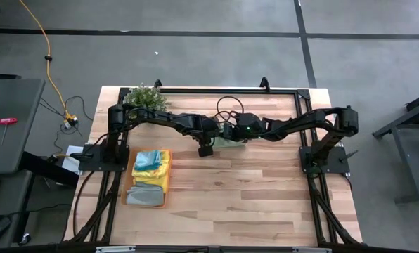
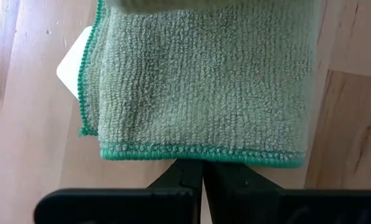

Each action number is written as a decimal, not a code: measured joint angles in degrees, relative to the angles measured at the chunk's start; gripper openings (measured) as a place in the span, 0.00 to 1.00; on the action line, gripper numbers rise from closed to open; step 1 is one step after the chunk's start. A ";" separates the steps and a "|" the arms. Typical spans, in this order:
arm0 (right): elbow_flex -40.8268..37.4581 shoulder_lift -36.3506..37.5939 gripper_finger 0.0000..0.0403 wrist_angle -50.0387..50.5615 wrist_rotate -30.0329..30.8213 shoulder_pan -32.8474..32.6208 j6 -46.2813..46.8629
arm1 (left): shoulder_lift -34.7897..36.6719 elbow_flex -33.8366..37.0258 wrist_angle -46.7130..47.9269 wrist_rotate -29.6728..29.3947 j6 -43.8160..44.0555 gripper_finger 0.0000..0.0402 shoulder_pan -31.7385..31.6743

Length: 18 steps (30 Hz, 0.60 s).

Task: Fold microfiber towels
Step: Fold the green microfiber towel, then put the green folded microfiber towel into the orange bin

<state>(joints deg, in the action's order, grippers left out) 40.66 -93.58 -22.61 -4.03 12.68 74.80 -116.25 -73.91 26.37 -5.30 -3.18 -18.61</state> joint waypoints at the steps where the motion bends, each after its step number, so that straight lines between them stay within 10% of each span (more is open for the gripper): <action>1: 0.00 -0.18 0.04 -0.28 0.00 -0.06 -0.02 | 0.00 0.02 -0.02 0.00 0.00 0.00 0.00; 12: -0.28 0.64 0.51 0.51 -3.52 1.66 -5.52 | 0.01 0.03 -0.81 -0.11 -0.04 0.00 -0.25; 18: 0.42 8.12 0.58 4.74 -6.70 5.23 -15.54 | 1.98 0.15 0.93 -0.11 -2.47 0.00 -1.58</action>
<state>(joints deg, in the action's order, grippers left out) 41.08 -85.46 -17.87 -10.73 17.91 59.25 -114.27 -73.76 27.30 -5.41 -5.65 -20.20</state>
